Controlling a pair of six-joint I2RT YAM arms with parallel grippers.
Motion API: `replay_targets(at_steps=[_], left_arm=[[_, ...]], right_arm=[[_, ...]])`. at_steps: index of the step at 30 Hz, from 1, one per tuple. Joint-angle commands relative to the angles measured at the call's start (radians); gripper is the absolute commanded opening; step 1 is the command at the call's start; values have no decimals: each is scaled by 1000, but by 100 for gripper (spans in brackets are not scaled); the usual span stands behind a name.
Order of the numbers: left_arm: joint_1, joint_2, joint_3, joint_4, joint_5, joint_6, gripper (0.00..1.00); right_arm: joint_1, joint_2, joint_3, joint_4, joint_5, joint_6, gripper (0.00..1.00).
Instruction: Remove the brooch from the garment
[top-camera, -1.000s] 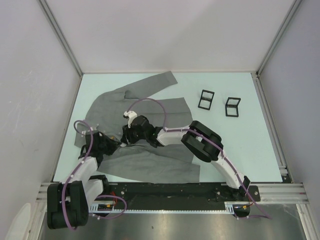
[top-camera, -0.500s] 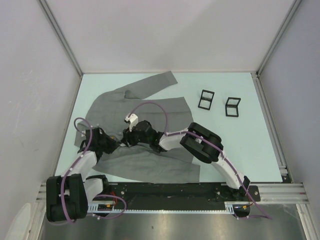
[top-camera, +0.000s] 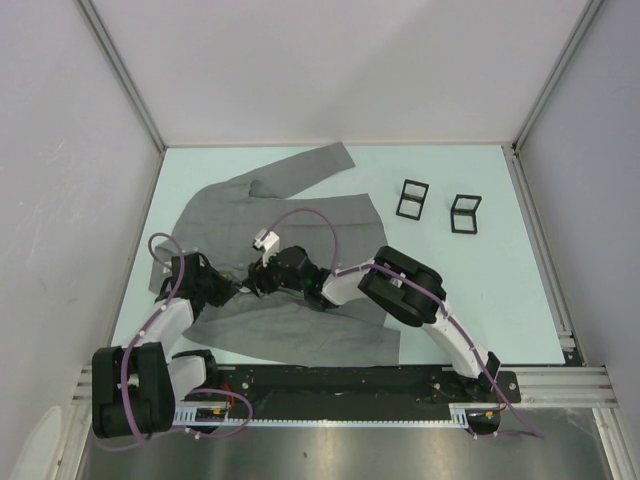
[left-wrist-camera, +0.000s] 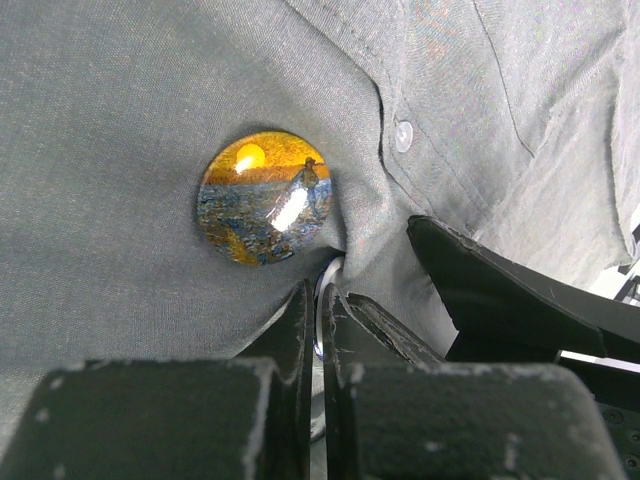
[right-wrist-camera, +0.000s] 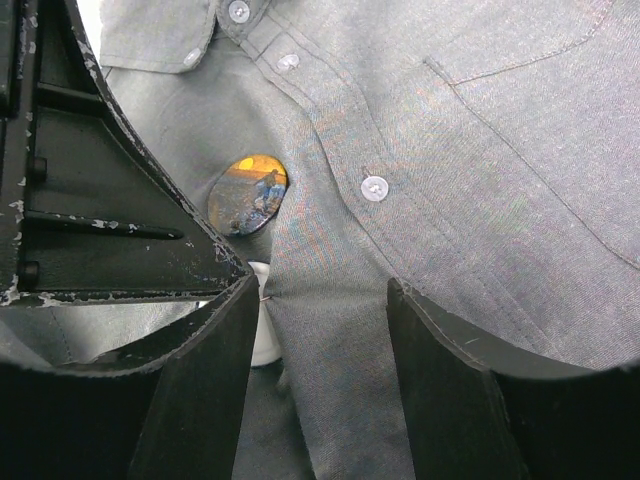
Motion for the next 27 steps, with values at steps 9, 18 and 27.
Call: replay_targets(at_steps=[9,18,27], left_arm=[[-4,3,34,59,-32,37,0],[-42,-98,6,55,-100,81,0],[-47,-92,-17,67,-128,72,0]], right_arm=[[39,179,-97,-392,37,-51,59],[42,132,-146,-397,88,-8,48],[49,52,-214,-325,63,-32,52]])
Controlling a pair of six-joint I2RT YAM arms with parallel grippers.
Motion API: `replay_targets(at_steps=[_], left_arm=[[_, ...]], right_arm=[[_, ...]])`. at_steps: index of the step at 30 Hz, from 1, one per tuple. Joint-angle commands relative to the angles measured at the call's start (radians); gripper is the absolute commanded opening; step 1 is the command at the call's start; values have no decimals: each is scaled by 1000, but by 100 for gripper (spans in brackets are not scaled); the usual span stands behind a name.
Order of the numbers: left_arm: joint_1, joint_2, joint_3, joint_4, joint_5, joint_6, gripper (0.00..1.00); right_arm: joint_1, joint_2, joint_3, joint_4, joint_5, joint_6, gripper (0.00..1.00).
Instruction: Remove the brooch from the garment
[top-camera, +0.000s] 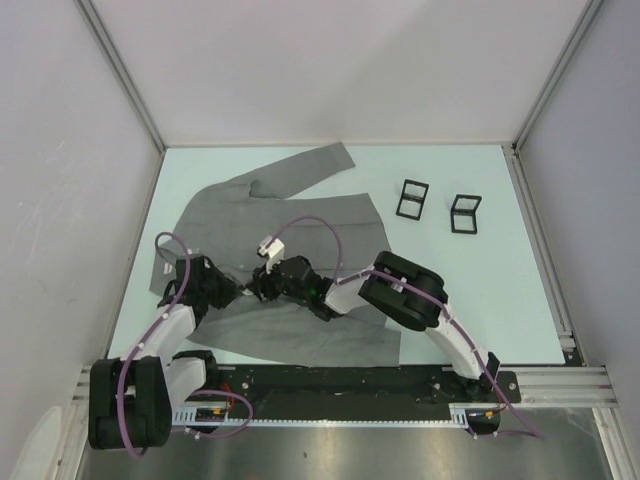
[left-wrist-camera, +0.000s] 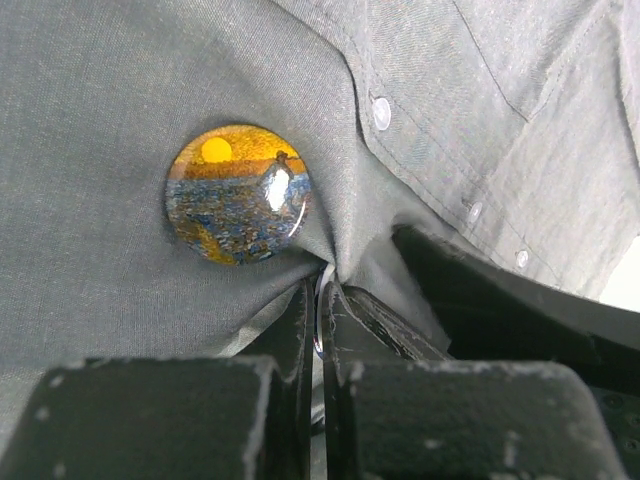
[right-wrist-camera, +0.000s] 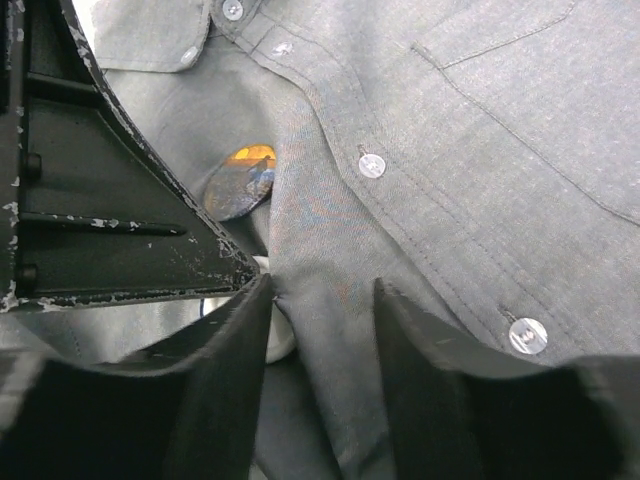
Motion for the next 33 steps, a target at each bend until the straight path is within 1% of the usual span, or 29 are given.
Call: replay_targets(at_steps=[1,4,5,8,12,17,22,25,26,28,31,32,33], left_arm=[[6,-26,11,55,-103,21,0],[1,-26,20,14,-121,25,0],[0,-23,22,6,-120,27,0],[-2,-6,31,-28,-118,27,0],[-3,49,74,-109,-110,27,0],[-2,73,94,-132,-89,25,0],[-3,90,120,-150,-64,25,0],[-3,109,135,-167,-40,16,0],[-2,116,137,-173,-34,13,0],[-2,126,151,-187,-21,5,0],[-2,139,167,-210,-20,7,0],[-2,141,175,-219,-23,10,0],[-2,144,178,-224,-20,10,0]], right_arm=[[4,70,-118,-398,-52,-47,55],[-52,13,-107,-394,-125,53,62],[-66,-28,-102,-391,-171,114,64],[-88,-91,-102,-383,-210,159,70],[-83,-163,-102,-365,-224,115,73],[-76,-176,-102,-313,-254,43,73],[-66,-196,-102,-254,-290,-13,70],[-60,-196,-102,-222,-293,-52,65],[-57,-193,-102,-210,-294,-65,60],[-51,-182,-92,-171,-290,-100,58],[-40,-177,-79,-148,-279,-122,50],[-39,-179,-79,-133,-279,-123,47],[-40,-180,-79,-125,-284,-125,46]])
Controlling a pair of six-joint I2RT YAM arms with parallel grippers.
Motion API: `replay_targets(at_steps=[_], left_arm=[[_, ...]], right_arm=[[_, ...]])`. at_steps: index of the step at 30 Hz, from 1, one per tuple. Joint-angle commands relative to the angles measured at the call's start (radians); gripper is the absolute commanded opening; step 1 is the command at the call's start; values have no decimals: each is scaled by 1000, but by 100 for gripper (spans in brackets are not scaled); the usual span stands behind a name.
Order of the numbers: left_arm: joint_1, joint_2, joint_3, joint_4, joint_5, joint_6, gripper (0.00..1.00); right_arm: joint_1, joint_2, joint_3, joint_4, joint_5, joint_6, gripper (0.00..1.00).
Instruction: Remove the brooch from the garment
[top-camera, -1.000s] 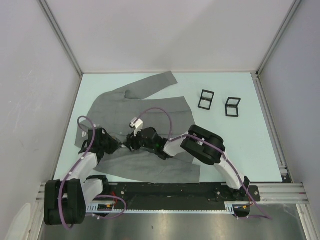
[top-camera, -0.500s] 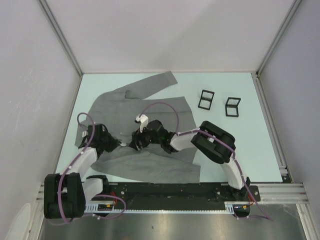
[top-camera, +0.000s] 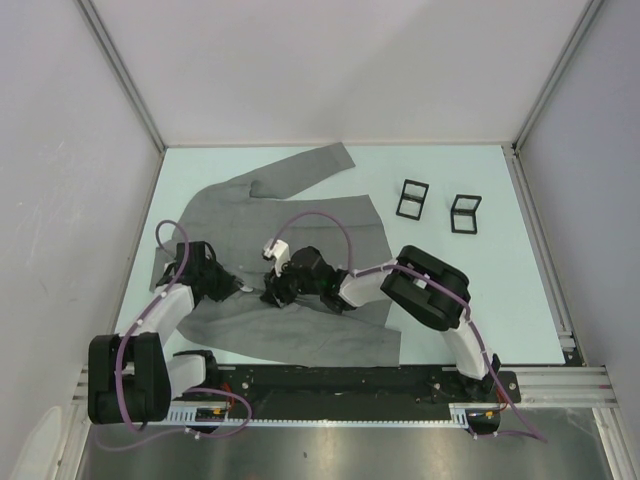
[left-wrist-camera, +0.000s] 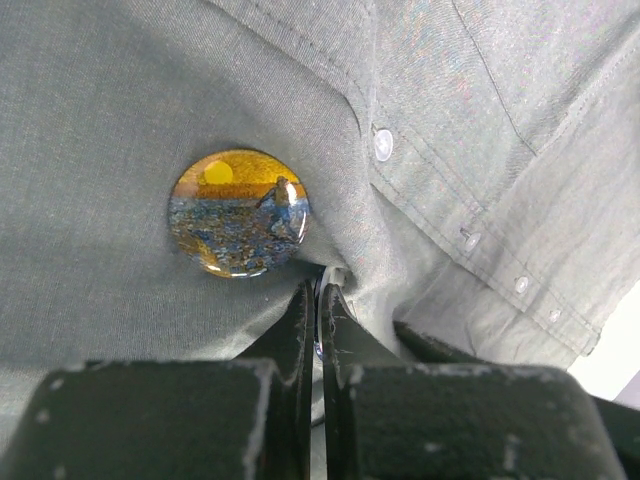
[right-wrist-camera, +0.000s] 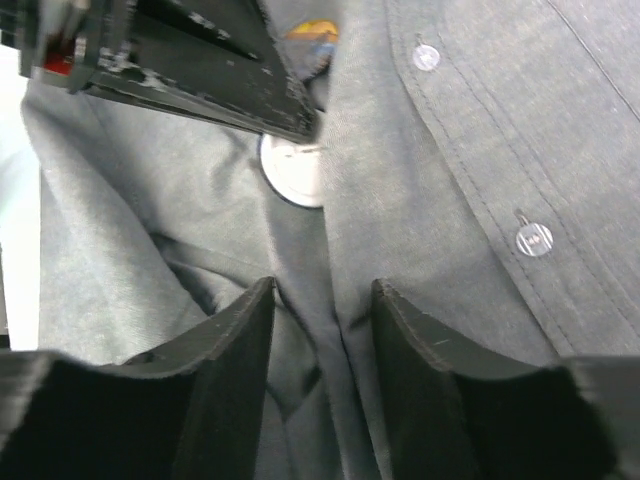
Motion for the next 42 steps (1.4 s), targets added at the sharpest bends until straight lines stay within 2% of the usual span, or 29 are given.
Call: replay_targets(at_steps=[1,5,9,17,25,42], left_arm=[[4,16,33,-81,5,11,0],[4,7,32,-82,13,8,1],[4,5,32,-85,23,9,0],[4,-15,29,-101,39,8,0],[2,-35,30,-111,51,2,0],[2,-42,38,-114,74,2,0]], right_arm=[[16,-17,10,77,-23,-53,47],[20,-40,13,98,-8,-76,65],[21,-34,43,91,-31,-99,67],[36,23,66,166,-58,-119,60],[39,84,106,167,-84,-132,51],[62,129,106,200,52,-142,39]])
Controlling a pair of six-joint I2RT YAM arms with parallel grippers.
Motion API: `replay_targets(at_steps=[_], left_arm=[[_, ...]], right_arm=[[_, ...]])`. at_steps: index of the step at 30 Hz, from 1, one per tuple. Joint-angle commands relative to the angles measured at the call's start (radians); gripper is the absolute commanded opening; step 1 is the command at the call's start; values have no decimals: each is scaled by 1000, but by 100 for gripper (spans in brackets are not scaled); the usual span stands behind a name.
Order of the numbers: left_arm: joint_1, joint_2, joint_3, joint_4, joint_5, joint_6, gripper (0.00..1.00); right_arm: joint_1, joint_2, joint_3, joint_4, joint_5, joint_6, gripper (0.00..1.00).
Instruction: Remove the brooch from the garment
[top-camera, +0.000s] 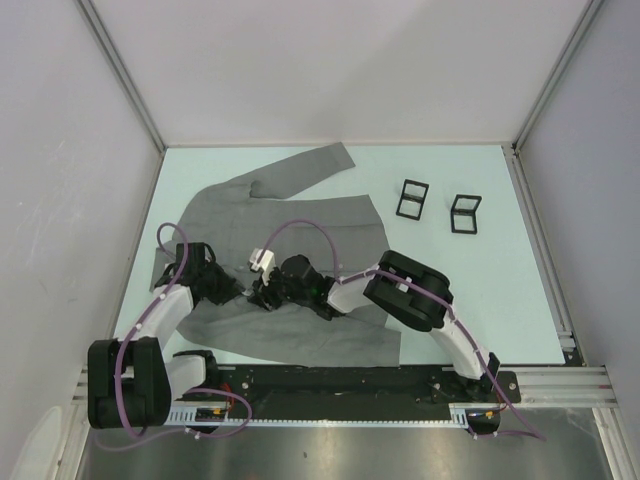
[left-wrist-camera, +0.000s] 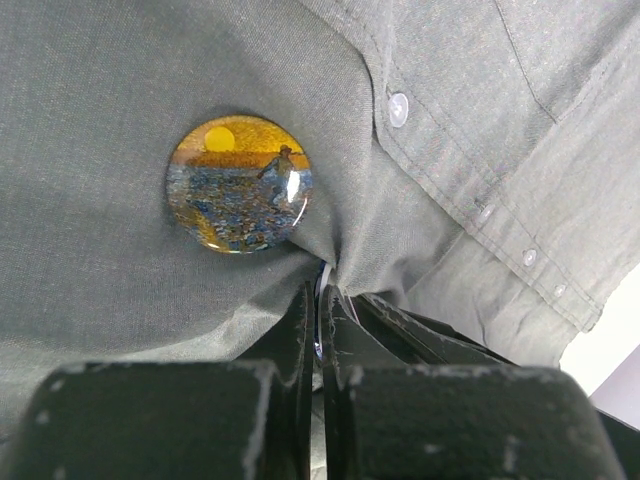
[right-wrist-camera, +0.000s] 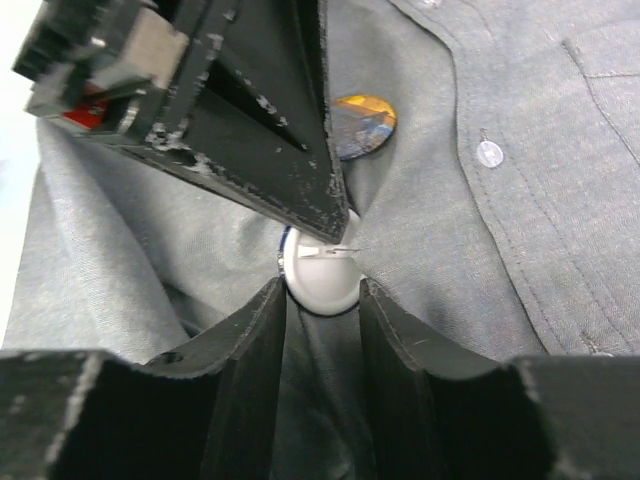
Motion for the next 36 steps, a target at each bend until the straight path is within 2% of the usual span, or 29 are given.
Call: replay_targets(at_steps=[1,10,17,23,27,29,30,34,36], left_arm=[[3,-23,25,-30,32,3,0],[3,-13,20,-26,24,9,0],[2,-16,21,-27,26,10,0],[2,-21,26,-30,23,10,0],[3,-24,28,-36,20,16,0],[2,-30,37,-39,18,23,0],[2,-33,44,-44,12,27,3],[2,-70,66,-64,-25,41,30],[3,-96,75,-76,-55,43,36]], right_arm=[[13,19,30,66,64,1,38],[5,22,31,102,62,72,43],[-9,39,53,83,67,107,37],[-9,42,66,70,78,112,27],[-12,41,85,39,96,135,12],[-18,45,88,31,95,153,8],[-21,48,88,28,87,164,5],[-35,55,88,17,63,239,0],[-47,59,88,22,33,270,0]])
